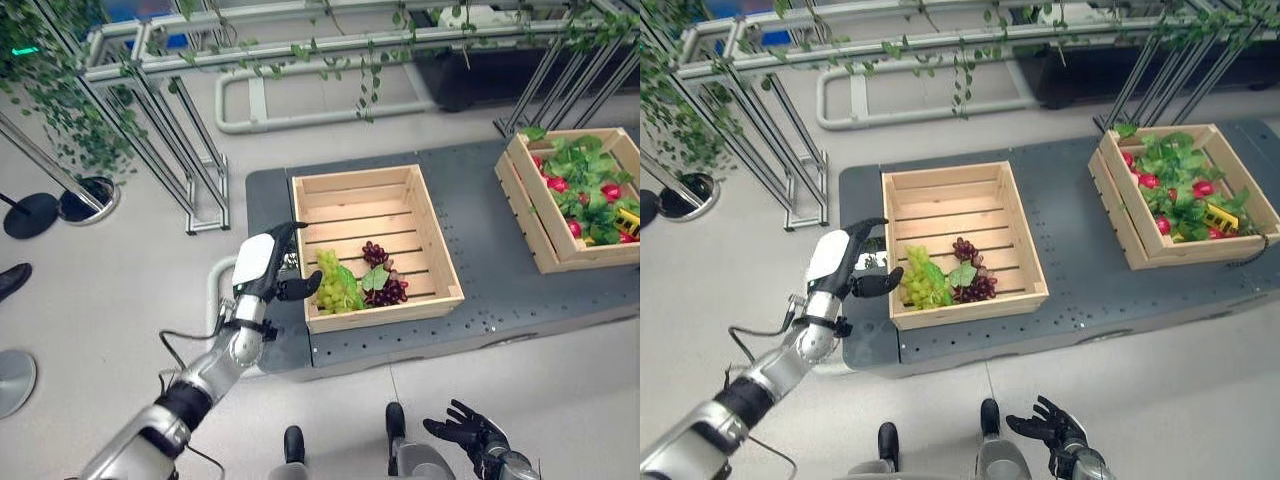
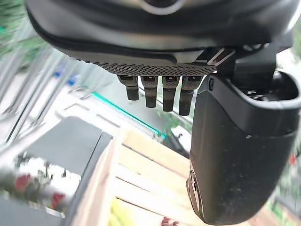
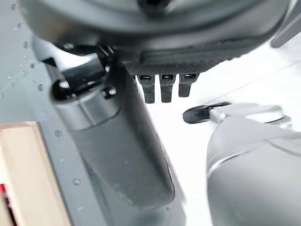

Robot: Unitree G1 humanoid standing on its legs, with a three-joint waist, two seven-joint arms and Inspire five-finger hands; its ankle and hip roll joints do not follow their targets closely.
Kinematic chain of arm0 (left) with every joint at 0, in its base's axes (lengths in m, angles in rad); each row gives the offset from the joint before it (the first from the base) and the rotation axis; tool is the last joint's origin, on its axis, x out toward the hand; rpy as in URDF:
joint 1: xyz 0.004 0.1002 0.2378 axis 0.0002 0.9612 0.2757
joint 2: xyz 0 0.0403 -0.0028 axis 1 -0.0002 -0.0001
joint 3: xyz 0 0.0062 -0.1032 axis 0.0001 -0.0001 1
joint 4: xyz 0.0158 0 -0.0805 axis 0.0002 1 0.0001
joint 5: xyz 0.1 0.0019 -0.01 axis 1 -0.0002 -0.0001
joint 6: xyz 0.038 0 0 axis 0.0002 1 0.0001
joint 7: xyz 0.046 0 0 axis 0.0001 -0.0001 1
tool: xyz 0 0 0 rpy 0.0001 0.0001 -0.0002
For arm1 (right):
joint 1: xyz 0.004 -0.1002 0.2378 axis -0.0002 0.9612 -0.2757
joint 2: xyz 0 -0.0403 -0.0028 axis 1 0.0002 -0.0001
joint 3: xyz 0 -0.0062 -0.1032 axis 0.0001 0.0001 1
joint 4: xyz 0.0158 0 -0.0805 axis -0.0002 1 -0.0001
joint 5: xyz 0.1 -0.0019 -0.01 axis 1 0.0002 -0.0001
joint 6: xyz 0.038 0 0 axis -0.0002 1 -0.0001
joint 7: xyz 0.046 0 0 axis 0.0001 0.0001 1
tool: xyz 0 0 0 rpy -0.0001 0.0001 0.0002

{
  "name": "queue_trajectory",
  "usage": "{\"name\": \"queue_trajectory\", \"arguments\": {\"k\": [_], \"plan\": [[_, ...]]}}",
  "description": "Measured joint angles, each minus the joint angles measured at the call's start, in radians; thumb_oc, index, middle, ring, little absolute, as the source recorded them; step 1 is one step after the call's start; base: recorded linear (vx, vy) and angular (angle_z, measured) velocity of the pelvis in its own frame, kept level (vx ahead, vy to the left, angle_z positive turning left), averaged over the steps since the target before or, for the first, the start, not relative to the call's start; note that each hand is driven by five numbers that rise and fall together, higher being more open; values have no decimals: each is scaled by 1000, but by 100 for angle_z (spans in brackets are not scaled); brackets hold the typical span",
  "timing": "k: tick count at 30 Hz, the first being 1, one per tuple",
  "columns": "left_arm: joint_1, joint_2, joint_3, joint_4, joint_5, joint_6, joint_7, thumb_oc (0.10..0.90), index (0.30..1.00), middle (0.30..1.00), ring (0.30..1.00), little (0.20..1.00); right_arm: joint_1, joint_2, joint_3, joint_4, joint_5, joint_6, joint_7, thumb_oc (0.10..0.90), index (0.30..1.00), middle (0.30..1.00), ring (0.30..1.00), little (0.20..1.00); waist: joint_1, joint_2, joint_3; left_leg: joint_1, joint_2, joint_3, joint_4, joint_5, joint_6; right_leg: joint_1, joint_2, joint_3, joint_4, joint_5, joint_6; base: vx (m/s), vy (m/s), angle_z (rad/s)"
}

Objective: Pick up the fruits from the basket on one side to the basket on the other side

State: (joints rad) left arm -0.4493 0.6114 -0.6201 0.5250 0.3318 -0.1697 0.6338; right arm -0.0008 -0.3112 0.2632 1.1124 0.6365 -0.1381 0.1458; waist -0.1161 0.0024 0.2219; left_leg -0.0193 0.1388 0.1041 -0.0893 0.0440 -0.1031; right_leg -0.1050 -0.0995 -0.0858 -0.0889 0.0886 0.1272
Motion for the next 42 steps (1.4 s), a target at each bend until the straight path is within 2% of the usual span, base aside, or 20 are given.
{"name": "queue_trajectory", "arguments": {"k": [2,5,8,12,15,20,26,30,33,42], "plan": [[-60,29,-44,33,26,23,31,800,900,900,900,900,-11,0,18,-1,0,-2,9,800,900,900,900,900,-8,0,16,-33,-6,9,0,7,6,-43,-7,5,17,2,4,-117,48,-3],[-175,69,-104,80,80,61,62,800,900,900,900,900,-71,-5,20,-3,10,-6,26,800,900,900,900,900,-29,2,108,-74,-18,11,23,11,11,-89,-16,20,42,6,7,-76,27,-4],[-245,70,-159,101,124,90,66,800,900,900,900,900,-110,-16,21,-2,13,-11,33,800,900,900,900,900,-38,11,164,-87,-20,11,28,11,11,-101,-18,22,46,8,8,-65,39,-4],[-378,92,-257,112,146,133,26,800,900,900,900,900,-175,-51,37,-38,42,-29,35,800,900,900,900,900,-66,23,247,-121,-25,20,48,10,13,-147,-21,35,75,7,7,-93,47,-6],[-434,92,-274,136,144,163,-25,800,900,900,900,900,-222,-59,47,-48,44,-37,36,800,900,900,900,900,-83,24,278,-137,-25,33,58,9,14,-172,-21,47,92,7,6,-57,14,-11],[-495,94,-356,57,147,211,-209,800,900,900,900,900,-227,-71,55,-37,80,-57,37,800,900,900,900,900,-84,25,279,-135,-26,36,64,9,14,-173,-22,50,97,6,6,-8,1,-2],[-551,92,-436,23,161,273,-344,800,900,900,900,900,-227,-71,58,-38,82,-68,41,800,900,900,900,900,-87,28,281,-149,-27,37,76,9,14,-183,-23,50,99,7,6,-10,-5,0],[-594,86,-465,22,177,291,-445,800,900,900,900,900,-230,-71,58,-37,83,-69,42,800,900,900,900,900,-87,34,285,-170,-26,37,81,9,14,-202,-23,52,99,13,4,0,0,0],[-605,86,-473,-2,173,321,-522,800,900,900,900,900,-231,-71,59,-37,86,-71,42,800,900,900,900,900,-86,39,288,-169,-26,38,81,9,14,-202,-23,52,99,13,4,0,0,0],[-617,101,-469,-77,166,411,-663,800,900,900,900,900,-231,-72,59,-36,87,-84,42,800,900,900,900,900,-82,40,288,-159,-26,38,81,9,14,-190,-23,50,97,15,3,4,-7,0]]}}
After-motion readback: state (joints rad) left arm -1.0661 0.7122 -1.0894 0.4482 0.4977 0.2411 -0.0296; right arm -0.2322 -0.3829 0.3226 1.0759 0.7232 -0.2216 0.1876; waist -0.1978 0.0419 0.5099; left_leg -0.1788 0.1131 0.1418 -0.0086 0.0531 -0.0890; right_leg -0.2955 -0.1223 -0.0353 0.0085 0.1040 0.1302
